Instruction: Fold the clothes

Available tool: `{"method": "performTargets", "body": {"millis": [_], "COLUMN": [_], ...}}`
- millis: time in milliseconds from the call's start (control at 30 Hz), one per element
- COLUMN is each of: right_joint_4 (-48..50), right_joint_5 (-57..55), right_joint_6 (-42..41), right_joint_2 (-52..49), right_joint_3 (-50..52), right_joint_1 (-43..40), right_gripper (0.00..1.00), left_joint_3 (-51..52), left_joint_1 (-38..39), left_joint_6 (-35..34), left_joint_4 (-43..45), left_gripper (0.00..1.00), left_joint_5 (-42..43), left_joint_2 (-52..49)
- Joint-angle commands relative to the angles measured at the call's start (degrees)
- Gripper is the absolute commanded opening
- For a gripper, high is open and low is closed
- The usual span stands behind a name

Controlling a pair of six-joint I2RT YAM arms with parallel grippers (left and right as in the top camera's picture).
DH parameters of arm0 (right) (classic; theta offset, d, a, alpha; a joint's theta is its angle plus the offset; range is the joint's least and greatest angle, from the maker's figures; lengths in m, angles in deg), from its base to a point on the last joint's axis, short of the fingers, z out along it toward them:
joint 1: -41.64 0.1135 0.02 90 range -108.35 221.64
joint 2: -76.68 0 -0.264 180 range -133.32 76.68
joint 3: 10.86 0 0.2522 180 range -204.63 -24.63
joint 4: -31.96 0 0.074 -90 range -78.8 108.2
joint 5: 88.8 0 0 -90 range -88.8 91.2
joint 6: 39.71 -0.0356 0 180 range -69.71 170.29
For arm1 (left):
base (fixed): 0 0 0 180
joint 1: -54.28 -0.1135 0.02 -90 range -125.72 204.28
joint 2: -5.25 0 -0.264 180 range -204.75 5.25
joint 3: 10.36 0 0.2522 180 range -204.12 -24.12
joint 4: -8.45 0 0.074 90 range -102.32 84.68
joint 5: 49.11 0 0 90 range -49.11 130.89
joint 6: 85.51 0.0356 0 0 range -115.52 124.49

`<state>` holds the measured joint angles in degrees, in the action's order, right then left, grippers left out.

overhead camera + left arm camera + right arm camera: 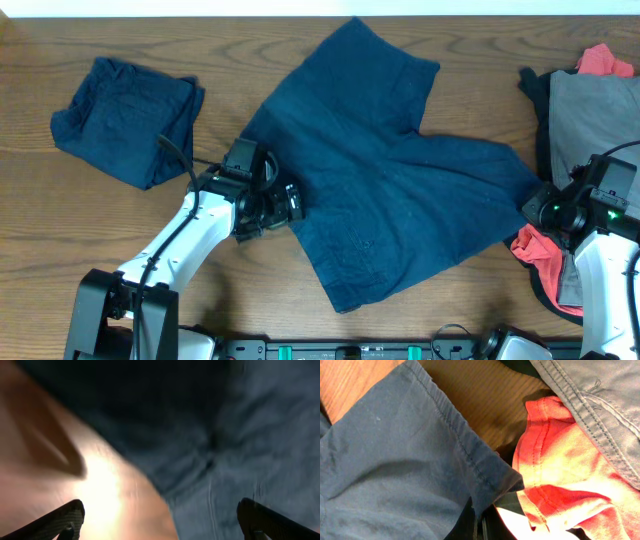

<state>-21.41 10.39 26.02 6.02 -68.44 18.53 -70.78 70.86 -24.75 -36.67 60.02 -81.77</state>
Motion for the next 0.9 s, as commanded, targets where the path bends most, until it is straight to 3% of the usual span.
{"method": "performTargets", "body": {"millis": [0, 133, 333, 533, 867], "right_joint_4": [-0.5, -0.94, -1.77, -2.23, -3.45], "right_joint_5": [-1.09, -1.27, -1.27, -1.27, -1.27], "right_joint_6": [2.25, 2.27, 2.25, 2.25, 2.27], "right_joint_2": [-0.13, -0.13, -0.13, -0.13, -0.13], "right_joint_3": [-0.39, -0.39, -0.39, -0.39, -0.39], "right_joint_1": [-0.39, -0.39, -0.39, -0.39, -0.39], "right_gripper": [0.01, 0.01, 0.01, 0.01, 0.01], "left_joint_3": [0.28, 0.26, 0.02, -3.34, -9.11], "left_joint_1": [-0.2, -2.32, -9.07, -14.25, -16.79], "left_joint_6": [2.6, 2.64, 2.95, 9.73, 14.45], "left_joint_4": [2.05, 7.19, 15.19, 16.35, 18.93], "left_gripper": [0.98, 0.98, 0.98, 0.98, 0.98], "left_joint_5": [-10.86, -17.25, -13.6, -10.34, -5.92], "left_joint_2": [-0.74, -0.74, -0.76, -2.99, -15.8]}}
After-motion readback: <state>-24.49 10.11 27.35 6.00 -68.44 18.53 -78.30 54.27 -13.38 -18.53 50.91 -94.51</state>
